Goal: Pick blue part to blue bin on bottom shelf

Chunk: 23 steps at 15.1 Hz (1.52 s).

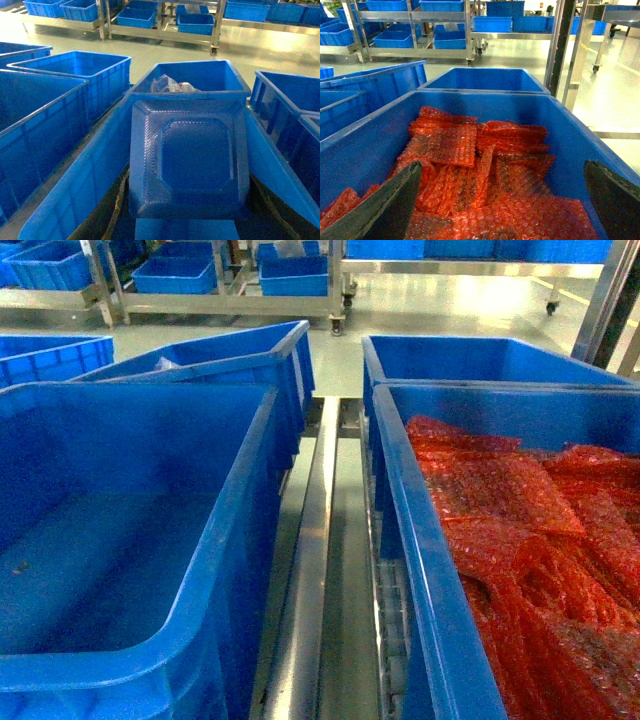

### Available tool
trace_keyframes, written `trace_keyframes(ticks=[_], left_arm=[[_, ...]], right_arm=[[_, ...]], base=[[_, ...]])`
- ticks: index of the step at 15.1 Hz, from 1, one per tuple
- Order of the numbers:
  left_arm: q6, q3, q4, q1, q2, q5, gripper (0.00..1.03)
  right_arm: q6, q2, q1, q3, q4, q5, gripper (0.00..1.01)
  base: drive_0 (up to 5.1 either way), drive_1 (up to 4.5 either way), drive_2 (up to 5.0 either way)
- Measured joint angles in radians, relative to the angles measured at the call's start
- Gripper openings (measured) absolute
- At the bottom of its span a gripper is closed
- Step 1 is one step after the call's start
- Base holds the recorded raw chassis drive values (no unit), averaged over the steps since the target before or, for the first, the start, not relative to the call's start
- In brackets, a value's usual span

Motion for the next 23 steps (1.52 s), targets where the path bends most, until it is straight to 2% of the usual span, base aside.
trace_keyframes(ticks=[23], left_arm=[[0.000, 0.000, 0.000, 0.000, 0.000, 0.000, 0.43]], right_arm=[[0.000, 0.000, 0.000, 0.000, 0.000, 0.000, 0.98]], base=[[0.0, 0.00, 0.0]])
